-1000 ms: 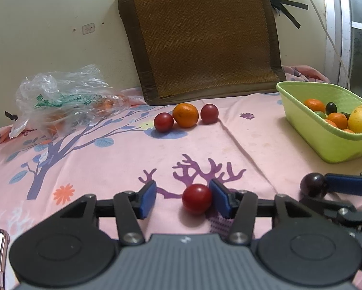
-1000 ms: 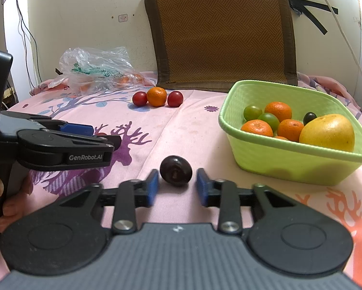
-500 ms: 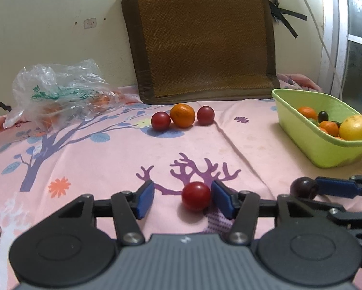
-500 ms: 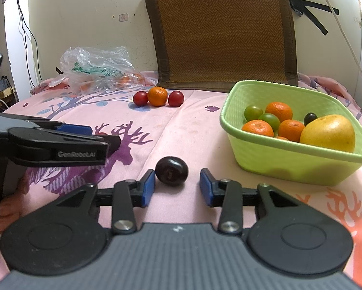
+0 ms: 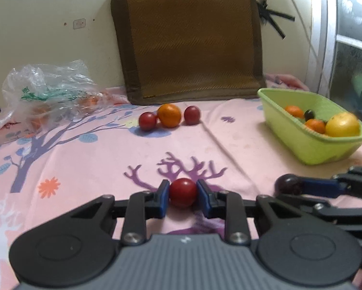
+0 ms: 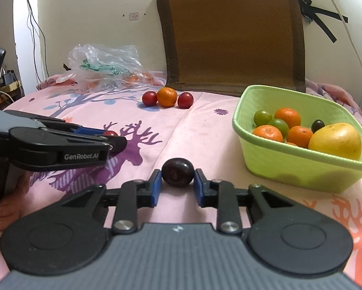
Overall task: Organize fruits
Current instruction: 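Carry both plums over the green basket and open both tools, then grasp a red plum with the left tool while the right tool grasps a mandarin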
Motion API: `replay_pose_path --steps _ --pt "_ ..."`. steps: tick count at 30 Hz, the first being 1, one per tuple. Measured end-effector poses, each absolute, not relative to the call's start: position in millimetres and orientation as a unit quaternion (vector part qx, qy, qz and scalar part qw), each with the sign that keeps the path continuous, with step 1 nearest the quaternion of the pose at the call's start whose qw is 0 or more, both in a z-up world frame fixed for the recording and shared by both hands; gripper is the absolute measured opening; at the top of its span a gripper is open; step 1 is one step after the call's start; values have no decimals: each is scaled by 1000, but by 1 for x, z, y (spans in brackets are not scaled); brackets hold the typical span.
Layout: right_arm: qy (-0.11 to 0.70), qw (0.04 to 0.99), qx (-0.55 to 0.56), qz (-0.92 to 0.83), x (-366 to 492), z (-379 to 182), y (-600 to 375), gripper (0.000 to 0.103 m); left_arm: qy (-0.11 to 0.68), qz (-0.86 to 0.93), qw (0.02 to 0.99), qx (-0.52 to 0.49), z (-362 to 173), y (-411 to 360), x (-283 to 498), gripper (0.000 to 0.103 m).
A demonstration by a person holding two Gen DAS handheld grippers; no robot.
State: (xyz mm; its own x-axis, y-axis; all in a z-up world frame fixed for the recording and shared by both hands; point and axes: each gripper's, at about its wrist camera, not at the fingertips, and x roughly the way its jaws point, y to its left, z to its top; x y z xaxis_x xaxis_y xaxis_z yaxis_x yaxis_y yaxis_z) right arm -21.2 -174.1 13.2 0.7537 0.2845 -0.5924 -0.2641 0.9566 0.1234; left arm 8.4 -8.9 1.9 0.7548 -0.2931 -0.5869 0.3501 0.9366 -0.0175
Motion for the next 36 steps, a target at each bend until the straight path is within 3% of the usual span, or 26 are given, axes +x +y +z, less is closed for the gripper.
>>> replay_pose_path --steps 10,15,18,20,26,31,36 --pt "206 975 41 77 -34 45 -213 31 265 -314 912 -10 56 -73 36 25" --pt "211 976 37 36 -25 41 -238 32 290 -332 897 2 49 -123 63 26" --pt "217 975 39 24 -21 34 -245 33 304 -321 897 16 42 -143 76 43" --pt "216 975 43 22 -20 29 -249 39 306 -316 898 17 41 -146 80 47" --pt "186 981 43 8 -27 30 -255 42 287 -280 915 -36 54 -103 93 47" --pt "173 982 69 21 -27 37 -253 42 286 -188 935 -93 48 -20 109 45" --pt "208 968 76 115 -12 35 -213 42 305 -120 934 -142 27 39 124 44"
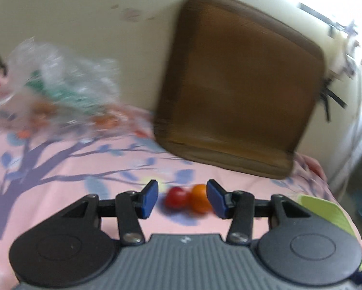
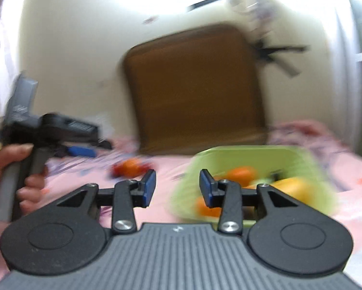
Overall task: Organize fruits
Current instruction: 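Grasp a red plum with the left tool while the right tool grasps a mandarin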
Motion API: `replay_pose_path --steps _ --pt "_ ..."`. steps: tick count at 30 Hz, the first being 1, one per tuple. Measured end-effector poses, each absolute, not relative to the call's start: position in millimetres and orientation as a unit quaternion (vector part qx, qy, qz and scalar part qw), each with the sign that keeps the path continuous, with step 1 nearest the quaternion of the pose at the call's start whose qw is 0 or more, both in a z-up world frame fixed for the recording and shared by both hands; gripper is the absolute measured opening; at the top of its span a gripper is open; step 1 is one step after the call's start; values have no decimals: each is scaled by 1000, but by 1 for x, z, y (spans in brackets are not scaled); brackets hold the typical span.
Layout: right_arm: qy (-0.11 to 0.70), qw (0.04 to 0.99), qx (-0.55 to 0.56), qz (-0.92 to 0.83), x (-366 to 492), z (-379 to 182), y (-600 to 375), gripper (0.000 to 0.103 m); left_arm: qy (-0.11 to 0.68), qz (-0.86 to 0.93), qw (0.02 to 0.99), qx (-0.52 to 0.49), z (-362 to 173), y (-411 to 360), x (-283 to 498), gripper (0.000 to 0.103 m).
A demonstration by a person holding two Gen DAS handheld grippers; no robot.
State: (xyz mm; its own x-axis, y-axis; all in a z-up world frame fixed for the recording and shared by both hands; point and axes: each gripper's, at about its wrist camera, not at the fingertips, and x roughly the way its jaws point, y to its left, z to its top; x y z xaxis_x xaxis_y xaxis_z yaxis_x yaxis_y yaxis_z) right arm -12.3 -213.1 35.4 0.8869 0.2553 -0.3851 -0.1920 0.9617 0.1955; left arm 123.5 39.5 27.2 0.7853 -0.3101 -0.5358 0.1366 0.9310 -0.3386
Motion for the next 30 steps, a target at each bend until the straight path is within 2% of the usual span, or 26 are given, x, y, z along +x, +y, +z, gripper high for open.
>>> replay_pose_path --steps 4,16,18,21,30 --pt "263 947 67 174 24 26 -171 41 305 -122 936 -129 17 38 133 47" --pt "296 944 -38 140 134 13 -118 42 334 -155 910 -192 -14 50 158 47" --pt "294 944 -44 145 141 11 -115 42 336 -160 905 -206 -17 52 162 44" --pt "288 943 -72 149 144 8 -107 43 340 -175 896 -224 -20 55 165 29" --pt "285 929 -180 150 154 -3 -76 41 338 -174 891 -247 -22 62 166 28"
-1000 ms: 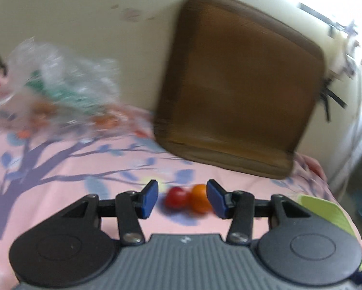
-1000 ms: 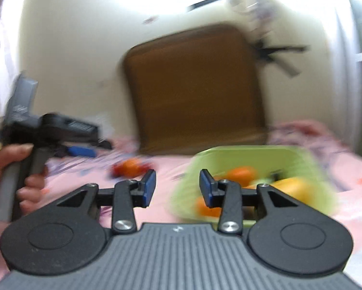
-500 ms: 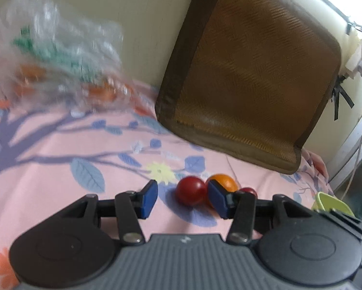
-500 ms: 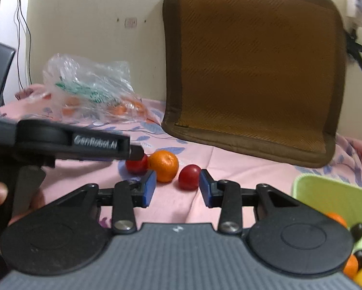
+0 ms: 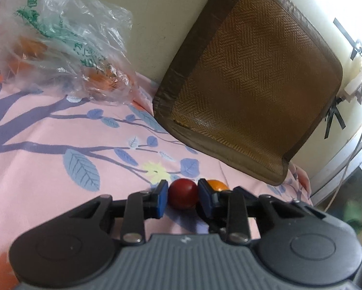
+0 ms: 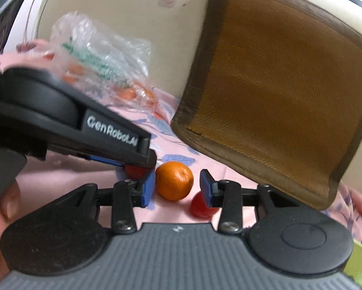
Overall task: Organize fruits
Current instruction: 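Grasp a red plum with the left tool while the right tool grasps a mandarin, then carry the red plum and mandarin to the basket and release from both tools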
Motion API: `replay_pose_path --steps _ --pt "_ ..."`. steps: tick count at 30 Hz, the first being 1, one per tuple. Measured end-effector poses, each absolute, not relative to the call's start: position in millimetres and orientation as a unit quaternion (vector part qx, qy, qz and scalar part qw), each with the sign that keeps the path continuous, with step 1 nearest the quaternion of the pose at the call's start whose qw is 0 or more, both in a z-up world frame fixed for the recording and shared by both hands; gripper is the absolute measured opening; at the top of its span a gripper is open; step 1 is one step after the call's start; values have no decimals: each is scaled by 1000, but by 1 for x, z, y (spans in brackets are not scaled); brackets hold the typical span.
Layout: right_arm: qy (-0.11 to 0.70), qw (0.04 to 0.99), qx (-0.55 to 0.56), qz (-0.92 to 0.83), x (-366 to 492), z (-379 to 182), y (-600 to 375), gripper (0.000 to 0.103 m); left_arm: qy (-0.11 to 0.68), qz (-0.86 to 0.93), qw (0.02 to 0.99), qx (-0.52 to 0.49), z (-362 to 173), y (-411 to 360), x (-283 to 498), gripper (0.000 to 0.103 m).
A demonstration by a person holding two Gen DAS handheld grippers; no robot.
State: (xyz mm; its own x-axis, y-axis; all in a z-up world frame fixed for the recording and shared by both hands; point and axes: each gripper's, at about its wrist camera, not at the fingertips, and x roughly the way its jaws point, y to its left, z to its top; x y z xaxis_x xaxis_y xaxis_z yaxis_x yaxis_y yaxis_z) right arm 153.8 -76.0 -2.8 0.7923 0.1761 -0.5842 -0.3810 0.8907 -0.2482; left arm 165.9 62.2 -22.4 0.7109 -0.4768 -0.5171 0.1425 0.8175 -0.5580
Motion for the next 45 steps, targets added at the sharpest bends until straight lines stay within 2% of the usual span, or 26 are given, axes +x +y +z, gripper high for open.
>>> replay_pose_path --steps 23,30,34,45 --pt "273 913 -276 125 149 -12 -60 39 334 -166 900 -226 -21 58 162 28" --pt "271 912 -284 122 146 -14 -52 39 340 -163 897 -232 -22 59 163 32" --pt "270 912 -284 123 145 -15 -49 39 335 -166 899 -226 -21 57 162 28" --pt "274 921 -248 125 102 -5 -66 38 347 -188 883 -254 -24 64 165 27"
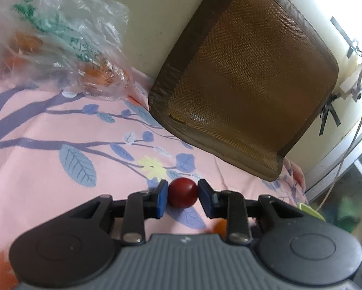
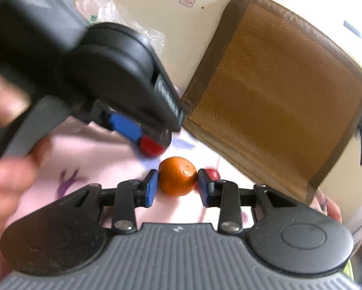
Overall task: Organize fruits
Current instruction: 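Carry the red plum and mandarin to the basket and release from both tools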
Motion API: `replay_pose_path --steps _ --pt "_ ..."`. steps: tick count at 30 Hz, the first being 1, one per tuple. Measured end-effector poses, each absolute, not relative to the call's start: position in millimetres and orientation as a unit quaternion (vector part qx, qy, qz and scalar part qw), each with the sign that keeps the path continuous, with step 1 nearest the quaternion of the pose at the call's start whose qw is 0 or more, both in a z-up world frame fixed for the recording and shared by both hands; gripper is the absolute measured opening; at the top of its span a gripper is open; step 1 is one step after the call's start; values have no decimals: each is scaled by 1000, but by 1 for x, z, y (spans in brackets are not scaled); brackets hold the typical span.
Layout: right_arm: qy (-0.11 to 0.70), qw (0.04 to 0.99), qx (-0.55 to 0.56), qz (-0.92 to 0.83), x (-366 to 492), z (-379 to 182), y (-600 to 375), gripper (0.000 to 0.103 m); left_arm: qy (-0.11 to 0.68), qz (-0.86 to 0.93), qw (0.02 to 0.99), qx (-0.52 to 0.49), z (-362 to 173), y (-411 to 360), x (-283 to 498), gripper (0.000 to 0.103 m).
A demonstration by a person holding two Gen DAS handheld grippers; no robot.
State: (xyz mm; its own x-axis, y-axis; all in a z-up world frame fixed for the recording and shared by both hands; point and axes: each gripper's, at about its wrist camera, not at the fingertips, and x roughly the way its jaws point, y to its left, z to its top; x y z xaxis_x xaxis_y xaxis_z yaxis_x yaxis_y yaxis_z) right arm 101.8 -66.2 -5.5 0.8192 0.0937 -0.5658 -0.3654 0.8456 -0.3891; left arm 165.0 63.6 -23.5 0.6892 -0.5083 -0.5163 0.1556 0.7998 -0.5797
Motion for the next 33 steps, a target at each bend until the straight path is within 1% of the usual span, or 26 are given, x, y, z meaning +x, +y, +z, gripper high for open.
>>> replay_pose_path --steps 4,7,11,13,16,20,25,27,29,30,31,33 --pt "288 926 -202 134 64 10 -86 37 343 -200 877 -270 -24 67 165 27" --pt "284 932 -179 136 37 23 -101 37 333 -227 869 -288 -23 70 160 27" --pt "246 950 -149 123 11 53 -125 38 332 -264 841 -335 -22 69 152 27" --pt "224 960 -133 106 2 66 -142 38 328 -276 837 -340 -14 57 145 27" --pt "202 971 -111 63 -5 75 -175 38 324 -305 840 -312 7 21 131 27" --pt "215 975 -50 9 -2 69 -226 38 331 -355 833 -264 32 -47 123 28" --pt "233 972 15 -21 8 56 -272 38 349 -377 837 -188 42 -117 118 29" --pt "243 969 41 -23 15 51 -285 39 353 -375 843 -156 43 -139 115 32" --pt "236 970 60 -21 17 47 -290 40 356 -376 845 -134 43 -153 113 41" --pt "234 970 61 -24 19 46 -289 42 356 -376 846 -125 44 -158 112 45" --pt "231 971 56 -32 15 47 -286 49 356 -376 848 -115 44 -162 109 52" --pt "219 973 55 -42 13 48 -288 51 352 -371 853 -101 46 -164 105 53"
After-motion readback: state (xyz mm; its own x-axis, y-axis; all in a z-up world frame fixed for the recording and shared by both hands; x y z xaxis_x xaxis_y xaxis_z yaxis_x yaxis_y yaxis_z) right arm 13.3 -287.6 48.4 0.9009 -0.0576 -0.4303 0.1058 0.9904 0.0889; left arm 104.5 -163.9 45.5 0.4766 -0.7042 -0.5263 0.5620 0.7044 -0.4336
